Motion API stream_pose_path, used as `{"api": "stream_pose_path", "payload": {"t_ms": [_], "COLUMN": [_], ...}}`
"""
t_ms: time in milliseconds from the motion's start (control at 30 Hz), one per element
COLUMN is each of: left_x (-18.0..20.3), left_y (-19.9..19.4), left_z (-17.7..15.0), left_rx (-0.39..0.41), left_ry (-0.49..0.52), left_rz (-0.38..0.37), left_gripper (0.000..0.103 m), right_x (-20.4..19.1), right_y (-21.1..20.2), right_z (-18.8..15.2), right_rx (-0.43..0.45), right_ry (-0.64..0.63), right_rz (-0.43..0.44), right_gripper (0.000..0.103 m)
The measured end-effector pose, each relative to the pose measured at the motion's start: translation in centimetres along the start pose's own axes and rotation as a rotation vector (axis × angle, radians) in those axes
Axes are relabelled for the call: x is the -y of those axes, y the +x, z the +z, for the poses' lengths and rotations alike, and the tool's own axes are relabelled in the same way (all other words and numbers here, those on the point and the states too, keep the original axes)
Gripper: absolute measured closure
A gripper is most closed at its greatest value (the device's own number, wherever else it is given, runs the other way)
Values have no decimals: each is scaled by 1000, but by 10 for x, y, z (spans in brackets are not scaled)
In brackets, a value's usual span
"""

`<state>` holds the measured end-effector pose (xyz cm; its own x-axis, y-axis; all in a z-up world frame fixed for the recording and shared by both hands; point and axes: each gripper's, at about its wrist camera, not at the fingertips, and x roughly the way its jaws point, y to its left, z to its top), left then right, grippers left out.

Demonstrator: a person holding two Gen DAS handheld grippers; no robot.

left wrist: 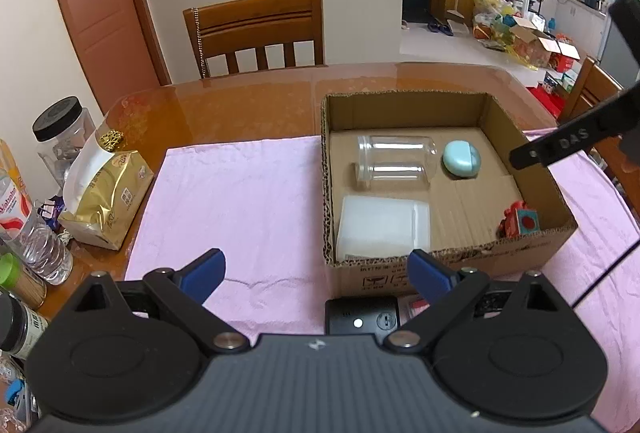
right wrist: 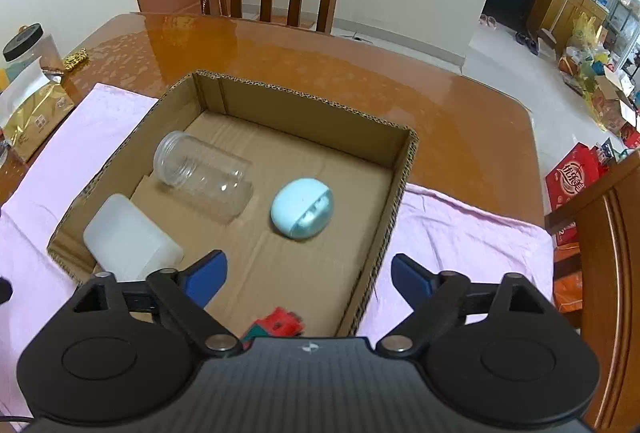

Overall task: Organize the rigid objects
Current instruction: 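Carry the white box and toy train into the box and open both tools, then reach the left tool to the grey toy elephant and grasp it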

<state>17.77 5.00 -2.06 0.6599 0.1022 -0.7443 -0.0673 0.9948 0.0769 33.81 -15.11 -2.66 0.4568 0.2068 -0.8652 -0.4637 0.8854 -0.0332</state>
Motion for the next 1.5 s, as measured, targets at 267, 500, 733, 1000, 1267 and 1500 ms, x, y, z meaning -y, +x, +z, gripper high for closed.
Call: {"api": "stream_pose_path", "payload": {"t_ms": [267,500,733,1000,1267,1500], "left_x": [-1,-4,-3,-4,-3,15], "left_y": [-5,-7,-3,-3,-12,-28], "left_z": [-14,-33,-56,-72,-77,-86], "left_rx": [-15,-39,-83,-112,-108,-120], "left_ry": [9,11,38,48,57,81], "left_rz": [-13,-17,-31,-76,-118,-141], "left_gripper": [5,5,5,5,5,5], "right_x": [-8,-25,-52,-89,-99,-69], "right_y": [-28,-39,-28,-14,8,12], "right_z": [-36,-88,-142,-161,-163,-171], "right_rx": [40,73,9,-47,-112,-125], "right_ry": [32,75,112,58,21,28], "right_rz": [-9,-48,-5,-4,-15,-13], "right_gripper": [0,0,0,0,0,0]}}
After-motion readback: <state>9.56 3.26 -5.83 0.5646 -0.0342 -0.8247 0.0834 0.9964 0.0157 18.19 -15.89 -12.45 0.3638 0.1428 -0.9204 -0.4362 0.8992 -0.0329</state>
